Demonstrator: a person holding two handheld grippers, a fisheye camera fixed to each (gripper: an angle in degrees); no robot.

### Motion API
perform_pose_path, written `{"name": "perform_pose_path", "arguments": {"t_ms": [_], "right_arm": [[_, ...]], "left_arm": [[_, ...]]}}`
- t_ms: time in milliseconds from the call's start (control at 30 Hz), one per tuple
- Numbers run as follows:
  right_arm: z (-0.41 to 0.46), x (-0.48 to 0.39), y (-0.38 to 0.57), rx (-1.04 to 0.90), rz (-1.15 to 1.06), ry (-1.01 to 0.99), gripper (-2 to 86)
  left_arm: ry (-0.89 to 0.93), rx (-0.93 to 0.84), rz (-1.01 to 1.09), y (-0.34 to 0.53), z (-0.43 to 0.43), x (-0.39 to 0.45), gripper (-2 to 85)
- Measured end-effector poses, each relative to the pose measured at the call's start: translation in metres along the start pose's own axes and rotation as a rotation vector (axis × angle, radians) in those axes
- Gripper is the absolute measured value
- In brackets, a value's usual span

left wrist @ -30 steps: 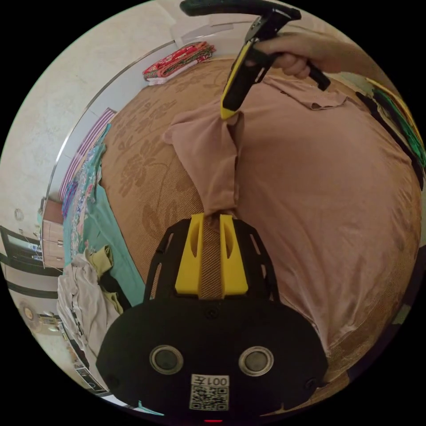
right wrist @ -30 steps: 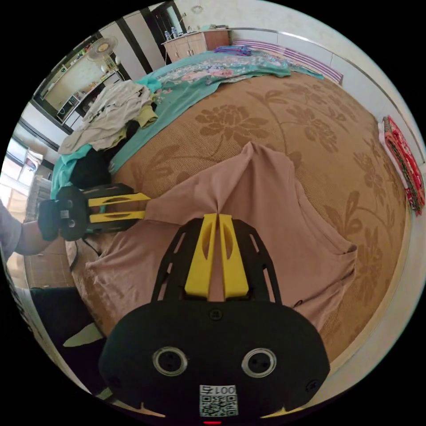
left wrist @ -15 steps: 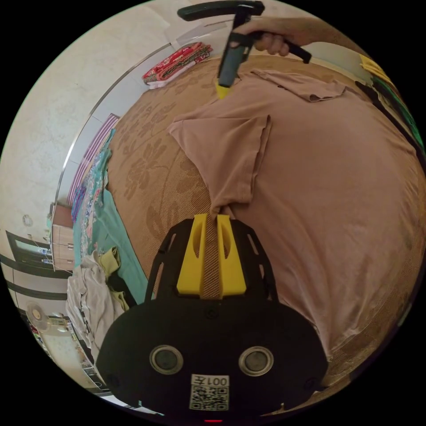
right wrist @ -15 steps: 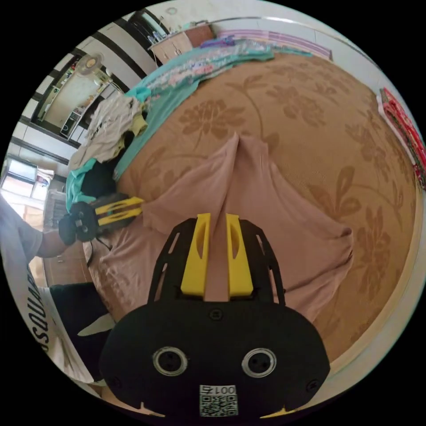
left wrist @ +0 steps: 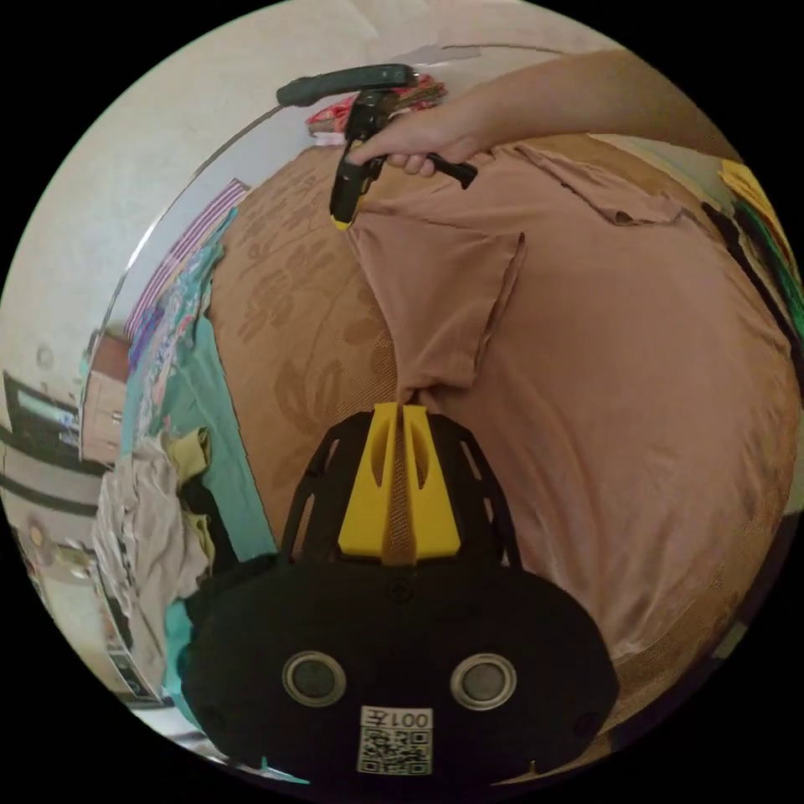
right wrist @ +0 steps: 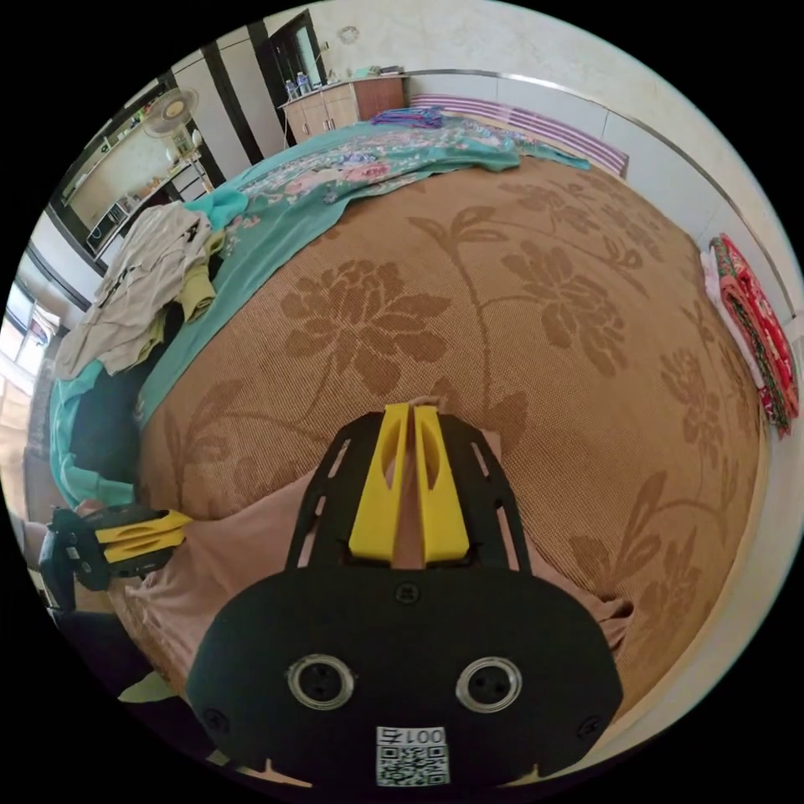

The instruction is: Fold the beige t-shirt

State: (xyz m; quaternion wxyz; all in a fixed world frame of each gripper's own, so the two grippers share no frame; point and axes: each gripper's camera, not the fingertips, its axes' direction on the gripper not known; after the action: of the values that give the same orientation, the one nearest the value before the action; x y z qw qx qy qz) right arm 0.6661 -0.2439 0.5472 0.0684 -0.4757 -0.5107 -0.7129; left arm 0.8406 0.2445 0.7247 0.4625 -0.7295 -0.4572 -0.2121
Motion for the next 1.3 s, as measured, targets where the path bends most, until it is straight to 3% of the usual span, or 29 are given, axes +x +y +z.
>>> {"name": "perform_pose_path", "arguments": {"t_ms": [167,400,567,767,867,1033,1300], "right_arm": [[0.027,-0.011,0.017,-0.101,-0.029,-0.022,1.8],[-0.003,-0.016,0.083,-0.074,-0.063,-0.119,6.5],[-0.046,-0.036,0.162,-0.071,-0.117,0.067,7.4],[-0.104,-0.097,0.325,-0.096,-0.088,0.339,7.8],[-0.119,-0.132,0.428,-0.195,0.027,0.424,7.4],[-0.113,-0.174,0.594,-0.426,0.309,0.334,7.2],[-0.089,-0.182,0.736,-0.487,0.573,0.218,8.7]], "left_arm": [[0.026,-0.028,-0.135,0.013,0.013,-0.021,-0.7],[0.130,-0.060,-0.252,0.030,0.025,-0.063,4.5],[0.173,-0.149,-0.429,0.062,0.029,-0.101,6.8],[0.339,-0.206,-0.482,0.101,0.021,-0.123,7.8],[0.441,-0.267,-0.466,0.122,0.023,-0.121,7.8],[0.443,-0.349,-0.338,0.146,0.027,-0.109,7.6],[0.420,-0.419,-0.223,0.154,0.052,-0.117,3.3]]}}
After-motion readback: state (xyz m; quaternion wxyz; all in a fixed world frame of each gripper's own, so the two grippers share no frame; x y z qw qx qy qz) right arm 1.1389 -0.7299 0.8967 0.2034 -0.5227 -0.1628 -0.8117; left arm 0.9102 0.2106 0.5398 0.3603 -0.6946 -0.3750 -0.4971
